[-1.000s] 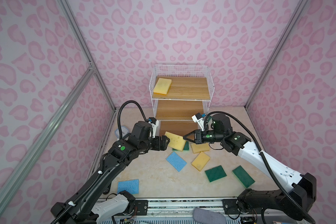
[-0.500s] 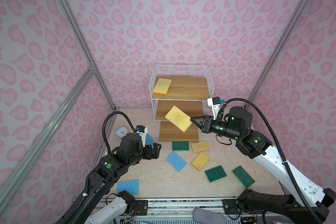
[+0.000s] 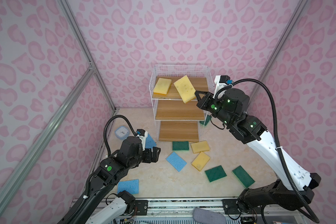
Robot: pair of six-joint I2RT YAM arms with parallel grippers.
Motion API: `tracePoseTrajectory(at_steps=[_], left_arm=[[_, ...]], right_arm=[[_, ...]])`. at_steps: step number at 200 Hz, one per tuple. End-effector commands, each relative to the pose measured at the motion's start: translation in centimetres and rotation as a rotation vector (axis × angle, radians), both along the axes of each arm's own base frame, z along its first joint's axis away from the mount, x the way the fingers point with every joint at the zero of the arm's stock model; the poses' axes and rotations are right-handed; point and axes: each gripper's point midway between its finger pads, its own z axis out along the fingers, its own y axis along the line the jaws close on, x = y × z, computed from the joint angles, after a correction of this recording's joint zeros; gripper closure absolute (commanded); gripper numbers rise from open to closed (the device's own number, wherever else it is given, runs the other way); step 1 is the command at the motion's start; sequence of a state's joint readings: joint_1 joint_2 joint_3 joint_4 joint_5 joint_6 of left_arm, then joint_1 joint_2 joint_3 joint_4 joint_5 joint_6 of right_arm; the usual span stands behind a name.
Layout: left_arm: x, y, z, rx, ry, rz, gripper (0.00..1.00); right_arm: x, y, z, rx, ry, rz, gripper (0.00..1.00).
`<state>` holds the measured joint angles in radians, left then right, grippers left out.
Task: Arrange cleaning sponges on a shelf
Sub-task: Place the cleaning sponge at the shelf.
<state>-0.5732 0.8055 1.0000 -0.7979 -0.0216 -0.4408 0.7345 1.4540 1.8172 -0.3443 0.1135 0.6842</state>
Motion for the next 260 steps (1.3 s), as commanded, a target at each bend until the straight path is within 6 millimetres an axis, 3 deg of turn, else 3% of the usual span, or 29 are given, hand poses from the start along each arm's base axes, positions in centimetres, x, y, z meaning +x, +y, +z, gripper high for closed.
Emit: tracePoseTrajectory(at_steps=[1,89,191,260], left_arm=[[-0.1,-0.3,0.1,-0.004,-0.007,-0.027,0.03],[-0.7,-0.5,0.2,-0.018,-0.020,-0.055,0.03],[-1.2,-0.5,0.0,-0.018,-0.015,-0.078,0.03],[-1.1,-0.1,0.0,0.005,-0.021,-0.065,0.03]], right_arm=[[1.7,-1.2,0.8,-0.019,-0.024,-0.171,1.00],[6.6,1.3,-1.2,-0.106,0.093,-0.301,1.00],[8.9,3.4,-4.9,-0.090,0.188,-0.239,1.00],[9.4,4.9,-5.3,-0.064,0.196,-0.163,1.00]])
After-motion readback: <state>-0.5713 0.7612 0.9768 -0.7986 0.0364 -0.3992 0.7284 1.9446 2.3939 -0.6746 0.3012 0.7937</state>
